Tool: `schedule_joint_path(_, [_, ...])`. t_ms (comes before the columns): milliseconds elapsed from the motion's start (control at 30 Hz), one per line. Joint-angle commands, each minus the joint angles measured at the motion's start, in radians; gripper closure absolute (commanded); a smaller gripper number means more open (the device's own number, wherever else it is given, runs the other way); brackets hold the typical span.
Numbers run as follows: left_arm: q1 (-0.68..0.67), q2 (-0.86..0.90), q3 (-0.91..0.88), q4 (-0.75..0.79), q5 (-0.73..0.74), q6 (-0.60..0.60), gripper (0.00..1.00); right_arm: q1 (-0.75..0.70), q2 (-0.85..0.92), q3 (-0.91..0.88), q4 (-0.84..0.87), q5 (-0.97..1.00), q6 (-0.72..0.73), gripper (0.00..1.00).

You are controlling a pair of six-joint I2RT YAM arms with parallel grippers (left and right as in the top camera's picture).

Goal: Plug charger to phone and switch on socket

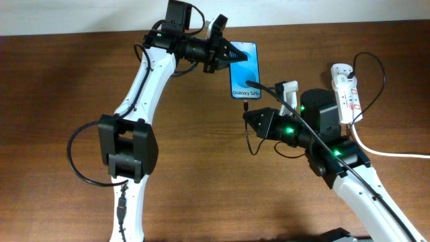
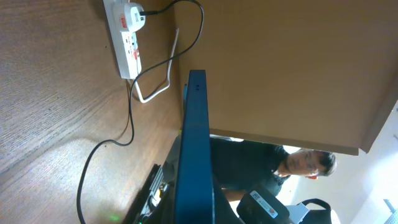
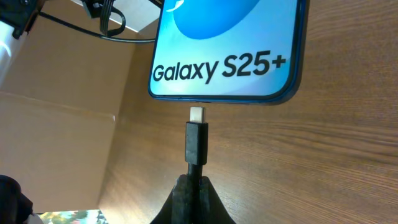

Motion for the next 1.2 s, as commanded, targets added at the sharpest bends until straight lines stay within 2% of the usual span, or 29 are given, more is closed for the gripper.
schedule_joint_path(0, [-0.004, -0.005, 0.003, 0.003, 0.045, -0.01, 1.0, -0.007, -0.01, -0.005, 0.011, 0.018, 0.003, 0.96])
schedule_joint_path(767, [-0.006, -0.005, 0.003, 0.003, 0.053, -0.01, 1.0, -0.007, 0.038, -0.005, 0.033, 0.012, 0.015, 0.96])
schedule_joint_path(1000, [-0.014, -0.005, 0.003, 0.003, 0.053, -0.009, 1.0, -0.008, 0.038, -0.005, 0.085, 0.018, 0.022, 0.96])
schedule_joint_path(1167, [-0.016, -0.005, 0.003, 0.002, 0.091, 0.023, 1.0, -0.068, 0.038, -0.005, 0.097, -0.013, 0.03, 0.96])
